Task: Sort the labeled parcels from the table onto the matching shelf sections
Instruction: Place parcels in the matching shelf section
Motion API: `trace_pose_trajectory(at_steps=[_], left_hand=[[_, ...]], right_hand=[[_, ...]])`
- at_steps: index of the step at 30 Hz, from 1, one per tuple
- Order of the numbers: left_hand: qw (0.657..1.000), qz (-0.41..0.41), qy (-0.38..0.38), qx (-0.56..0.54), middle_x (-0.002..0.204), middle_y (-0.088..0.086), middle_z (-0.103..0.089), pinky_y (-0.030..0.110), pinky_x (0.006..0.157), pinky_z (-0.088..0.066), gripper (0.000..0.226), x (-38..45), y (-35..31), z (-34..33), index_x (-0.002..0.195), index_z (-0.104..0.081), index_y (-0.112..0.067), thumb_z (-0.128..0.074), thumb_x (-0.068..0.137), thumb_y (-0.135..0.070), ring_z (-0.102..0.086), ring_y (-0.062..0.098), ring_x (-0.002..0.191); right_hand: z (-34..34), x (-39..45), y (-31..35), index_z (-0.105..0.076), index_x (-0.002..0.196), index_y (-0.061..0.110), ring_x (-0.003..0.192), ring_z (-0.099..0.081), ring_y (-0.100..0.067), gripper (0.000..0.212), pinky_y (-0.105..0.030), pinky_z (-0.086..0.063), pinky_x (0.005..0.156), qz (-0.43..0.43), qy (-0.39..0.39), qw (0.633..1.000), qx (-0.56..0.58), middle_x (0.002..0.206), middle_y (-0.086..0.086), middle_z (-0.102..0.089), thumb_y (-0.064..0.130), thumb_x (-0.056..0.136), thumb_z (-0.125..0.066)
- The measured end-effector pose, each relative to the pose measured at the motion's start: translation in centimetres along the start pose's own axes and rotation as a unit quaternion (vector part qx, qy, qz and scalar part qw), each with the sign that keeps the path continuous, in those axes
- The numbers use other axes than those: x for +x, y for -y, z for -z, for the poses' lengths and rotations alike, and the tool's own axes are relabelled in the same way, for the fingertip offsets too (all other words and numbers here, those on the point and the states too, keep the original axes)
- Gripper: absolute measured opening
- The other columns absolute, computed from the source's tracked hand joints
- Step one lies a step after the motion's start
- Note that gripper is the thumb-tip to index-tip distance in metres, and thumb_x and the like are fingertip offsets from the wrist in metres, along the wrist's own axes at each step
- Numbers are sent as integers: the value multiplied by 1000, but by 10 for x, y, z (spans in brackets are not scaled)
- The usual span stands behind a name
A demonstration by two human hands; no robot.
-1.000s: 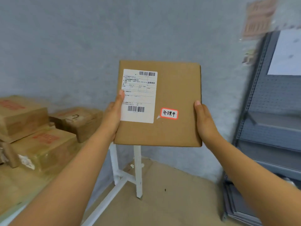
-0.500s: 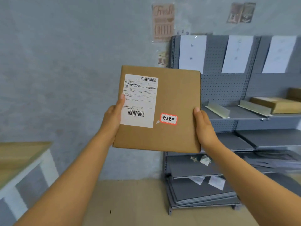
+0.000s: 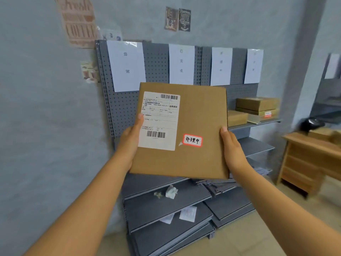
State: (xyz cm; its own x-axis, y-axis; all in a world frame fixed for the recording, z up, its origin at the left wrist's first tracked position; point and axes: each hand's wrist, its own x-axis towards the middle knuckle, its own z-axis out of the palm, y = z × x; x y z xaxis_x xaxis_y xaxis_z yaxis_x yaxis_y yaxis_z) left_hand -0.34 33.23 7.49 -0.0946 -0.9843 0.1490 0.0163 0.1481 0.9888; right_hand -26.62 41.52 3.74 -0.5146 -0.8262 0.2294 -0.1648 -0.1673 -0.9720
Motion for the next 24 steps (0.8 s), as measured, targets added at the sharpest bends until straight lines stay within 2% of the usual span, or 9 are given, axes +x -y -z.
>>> trace_pose_trajectory(at_steps=[4, 8, 14, 18, 21, 24], left_hand=[[999, 26, 19, 8, 110, -1, -75, 46, 93, -55, 75, 37, 9, -89, 122, -65, -30, -48, 75, -85, -70, 23, 102], [998, 52, 40, 1, 120, 3, -71, 48, 96, -53, 86, 73, 18, -151, 134, -56, -27, -49, 72, -87, -68, 25, 107], [993, 59, 105, 12, 116, -4, -73, 38, 87, -58, 64, 134, 26, -212, 132, -59, -33, -51, 84, -74, -72, 18, 102], [991, 61, 119, 24, 106, -4, -77, 33, 73, -60, 49, 193, 38, -257, 114, -70, -33, -48, 90, -69, -75, 17, 92], [991, 75, 108, 11, 100, 0, -78, 39, 76, -61, 52, 243, 48, -287, 109, -73, -30, -49, 88, -71, -76, 24, 89], [991, 92, 102, -1, 99, 2, -78, 42, 79, -61, 52, 296, 53, -315, 108, -73, -30, -52, 86, -72, -76, 26, 88]], right_hand=[[61, 70, -19, -50, 128, 36, 116, -59, -25, 55, -53, -42, 108, -34, -3, 999, 3, 131, -1, -61, 74, 91, -37], [101, 133, -35, -48, 139, 29, 116, -60, -26, 66, -55, -41, 109, -47, 6, 999, 4, 131, -2, -61, 74, 91, -36], [132, 222, -63, -51, 136, 27, 114, -61, -28, 66, -55, -42, 107, -82, 20, 996, 27, 127, -4, -64, 73, 91, -38], [143, 289, -90, -49, 138, 29, 113, -62, -30, 66, -56, -43, 106, -111, 29, 993, 38, 126, -6, -64, 74, 90, -39], [148, 341, -105, -49, 139, 30, 109, -64, -28, 65, -51, -47, 101, -124, 44, 991, 28, 124, -5, -66, 71, 90, -43], [154, 389, -112, -46, 141, 28, 105, -66, -24, 66, -41, -52, 88, -117, 78, 990, 9, 121, -2, -67, 67, 88, -53]])
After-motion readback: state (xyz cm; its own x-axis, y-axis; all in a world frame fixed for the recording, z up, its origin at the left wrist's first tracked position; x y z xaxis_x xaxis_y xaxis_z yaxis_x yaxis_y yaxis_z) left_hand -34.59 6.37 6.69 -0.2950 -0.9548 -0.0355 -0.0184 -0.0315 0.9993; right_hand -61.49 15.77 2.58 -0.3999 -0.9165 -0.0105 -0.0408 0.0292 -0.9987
